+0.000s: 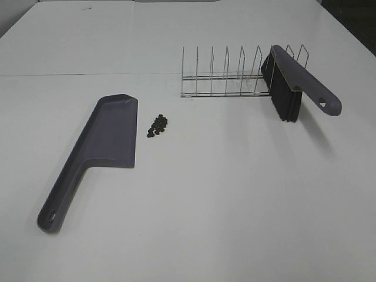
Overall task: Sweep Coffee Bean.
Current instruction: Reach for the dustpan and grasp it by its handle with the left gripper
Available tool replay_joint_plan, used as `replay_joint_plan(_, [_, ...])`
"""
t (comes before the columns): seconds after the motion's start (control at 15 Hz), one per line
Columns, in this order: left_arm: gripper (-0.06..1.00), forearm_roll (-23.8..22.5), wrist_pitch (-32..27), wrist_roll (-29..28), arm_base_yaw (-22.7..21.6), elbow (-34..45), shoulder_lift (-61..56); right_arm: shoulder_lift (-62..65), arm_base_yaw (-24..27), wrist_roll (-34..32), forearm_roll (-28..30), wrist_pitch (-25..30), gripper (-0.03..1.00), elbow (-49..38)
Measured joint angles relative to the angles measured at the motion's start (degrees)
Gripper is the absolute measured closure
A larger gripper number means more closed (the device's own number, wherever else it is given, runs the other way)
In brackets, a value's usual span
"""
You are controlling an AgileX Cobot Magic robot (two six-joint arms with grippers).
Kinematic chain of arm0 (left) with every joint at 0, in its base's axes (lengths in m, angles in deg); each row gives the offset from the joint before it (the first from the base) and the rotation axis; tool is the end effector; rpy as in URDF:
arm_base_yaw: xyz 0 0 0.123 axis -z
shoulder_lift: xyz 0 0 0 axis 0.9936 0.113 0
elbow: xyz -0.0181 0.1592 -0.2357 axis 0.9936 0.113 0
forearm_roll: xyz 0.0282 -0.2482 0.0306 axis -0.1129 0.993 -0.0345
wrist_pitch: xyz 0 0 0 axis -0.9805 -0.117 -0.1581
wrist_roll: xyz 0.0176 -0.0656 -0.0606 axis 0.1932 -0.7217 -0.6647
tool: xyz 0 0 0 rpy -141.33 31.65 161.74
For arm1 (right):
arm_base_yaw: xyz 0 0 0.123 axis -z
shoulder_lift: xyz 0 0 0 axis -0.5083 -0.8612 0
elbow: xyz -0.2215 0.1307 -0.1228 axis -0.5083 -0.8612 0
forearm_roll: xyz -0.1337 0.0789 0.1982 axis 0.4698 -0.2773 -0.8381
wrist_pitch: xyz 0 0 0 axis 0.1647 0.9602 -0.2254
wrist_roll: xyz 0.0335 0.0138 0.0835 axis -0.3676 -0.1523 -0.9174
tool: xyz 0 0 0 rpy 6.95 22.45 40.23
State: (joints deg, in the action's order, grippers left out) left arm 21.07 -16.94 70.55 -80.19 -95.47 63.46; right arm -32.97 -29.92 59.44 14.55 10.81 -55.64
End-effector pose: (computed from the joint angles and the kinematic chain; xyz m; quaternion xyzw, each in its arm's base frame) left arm -0.0079 -0.0162 0.2790 0.1249 0.8399 -0.0604 0.5246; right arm -0.0074 0.0136 0.2800 -0.0631 0.8457 0.0435 0.5281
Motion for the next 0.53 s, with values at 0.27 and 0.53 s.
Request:
replay_joint_plan(0.27, [0.55, 0.0, 0.0, 0.0, 0.0, 0.0, 0.0, 0.0, 0.0, 0.0, 0.0, 0.0, 0.34, 0.0])
replay_joint_plan(0.53, [0.55, 0.0, 0.0, 0.0, 0.0, 0.0, 0.0, 0.0, 0.0, 0.0, 0.0, 0.0, 0.34, 0.0])
